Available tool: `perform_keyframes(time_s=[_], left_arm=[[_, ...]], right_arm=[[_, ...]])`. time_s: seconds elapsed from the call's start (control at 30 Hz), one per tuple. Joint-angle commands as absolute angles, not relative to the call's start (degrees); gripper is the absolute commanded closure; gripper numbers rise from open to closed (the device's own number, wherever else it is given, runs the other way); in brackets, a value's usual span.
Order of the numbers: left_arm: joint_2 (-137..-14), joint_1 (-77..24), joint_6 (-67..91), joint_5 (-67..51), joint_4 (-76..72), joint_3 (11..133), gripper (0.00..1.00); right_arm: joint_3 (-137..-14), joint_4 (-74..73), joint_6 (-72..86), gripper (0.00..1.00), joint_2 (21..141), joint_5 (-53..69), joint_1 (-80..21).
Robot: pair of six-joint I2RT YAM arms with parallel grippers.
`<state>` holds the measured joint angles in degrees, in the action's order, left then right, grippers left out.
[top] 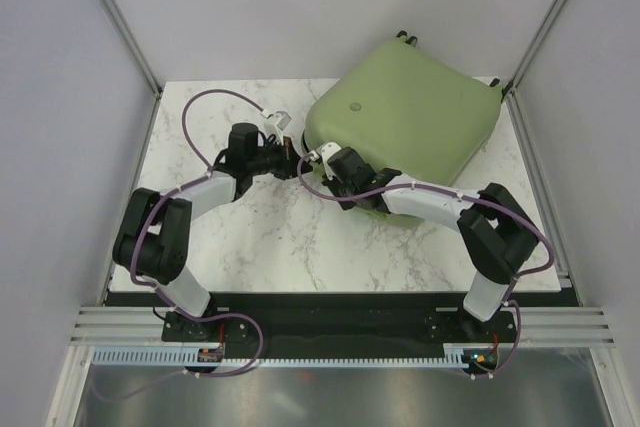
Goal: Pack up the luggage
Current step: Zip the luggage at the center of the board.
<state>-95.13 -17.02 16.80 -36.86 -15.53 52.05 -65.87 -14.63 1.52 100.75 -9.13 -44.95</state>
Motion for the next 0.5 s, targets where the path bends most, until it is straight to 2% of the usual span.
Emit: perform_keyframes(time_s=[0.0, 0.47], left_arm=[[-90.4, -14.2, 17.0, -23.8, -16.6, 50.8, 0.98], [-89.9, -14.2, 18.4, -22.6, -18.8, 51.6, 0.98]], right_arm=[[-62.1, -28.7, 7.9, 1.0, 95.2, -19.7, -41.0], [-58.2, -39.1, 16.5, 1.0, 86.6, -23.7, -41.0]])
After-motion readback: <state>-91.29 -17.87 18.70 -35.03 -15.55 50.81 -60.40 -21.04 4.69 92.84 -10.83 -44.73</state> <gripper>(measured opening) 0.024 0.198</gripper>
